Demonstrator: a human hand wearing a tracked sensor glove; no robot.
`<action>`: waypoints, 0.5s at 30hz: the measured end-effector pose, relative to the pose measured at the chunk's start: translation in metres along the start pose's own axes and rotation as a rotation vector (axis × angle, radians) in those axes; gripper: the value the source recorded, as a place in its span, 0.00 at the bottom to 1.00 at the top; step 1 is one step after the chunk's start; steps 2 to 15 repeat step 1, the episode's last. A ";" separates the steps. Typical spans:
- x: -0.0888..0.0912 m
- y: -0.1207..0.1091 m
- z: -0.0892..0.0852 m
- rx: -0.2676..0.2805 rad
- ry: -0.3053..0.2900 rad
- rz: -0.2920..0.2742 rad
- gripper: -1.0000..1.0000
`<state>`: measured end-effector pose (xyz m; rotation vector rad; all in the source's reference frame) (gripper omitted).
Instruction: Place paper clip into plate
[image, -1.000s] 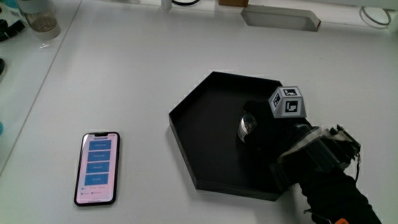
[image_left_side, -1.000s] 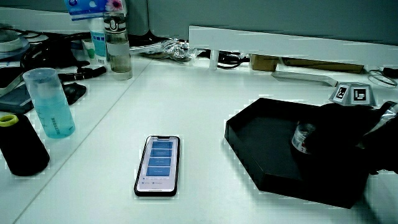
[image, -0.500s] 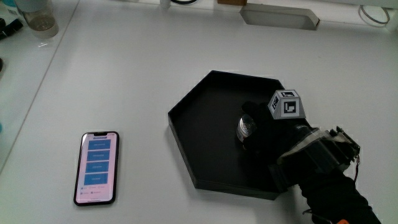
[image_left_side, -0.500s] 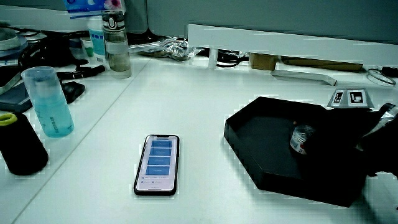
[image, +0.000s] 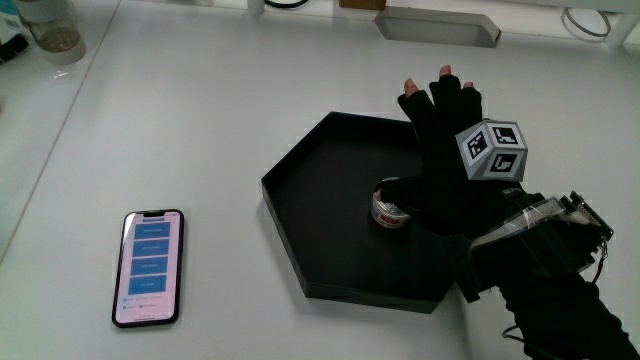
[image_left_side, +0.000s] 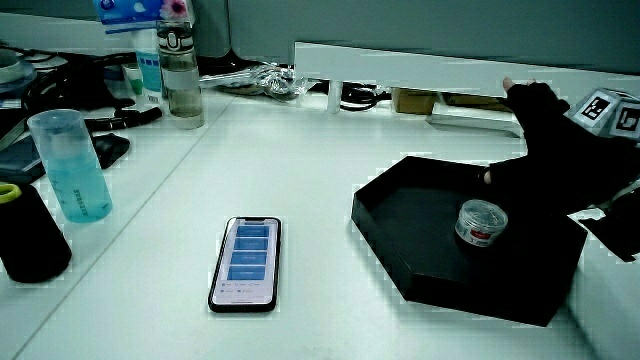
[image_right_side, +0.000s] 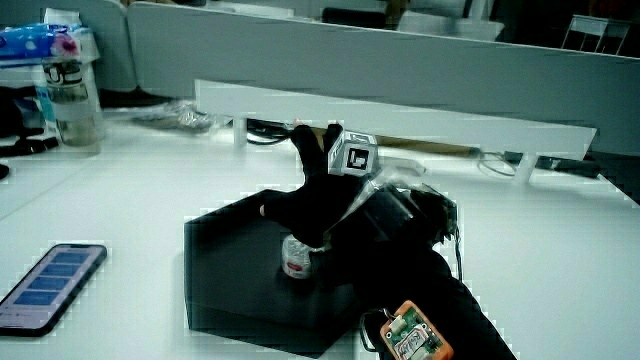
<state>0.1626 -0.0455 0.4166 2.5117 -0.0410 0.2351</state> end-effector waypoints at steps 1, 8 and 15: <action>-0.001 0.000 0.001 0.000 -0.008 -0.005 0.00; -0.001 0.000 0.001 0.000 -0.008 -0.005 0.00; -0.001 0.000 0.001 0.000 -0.008 -0.005 0.00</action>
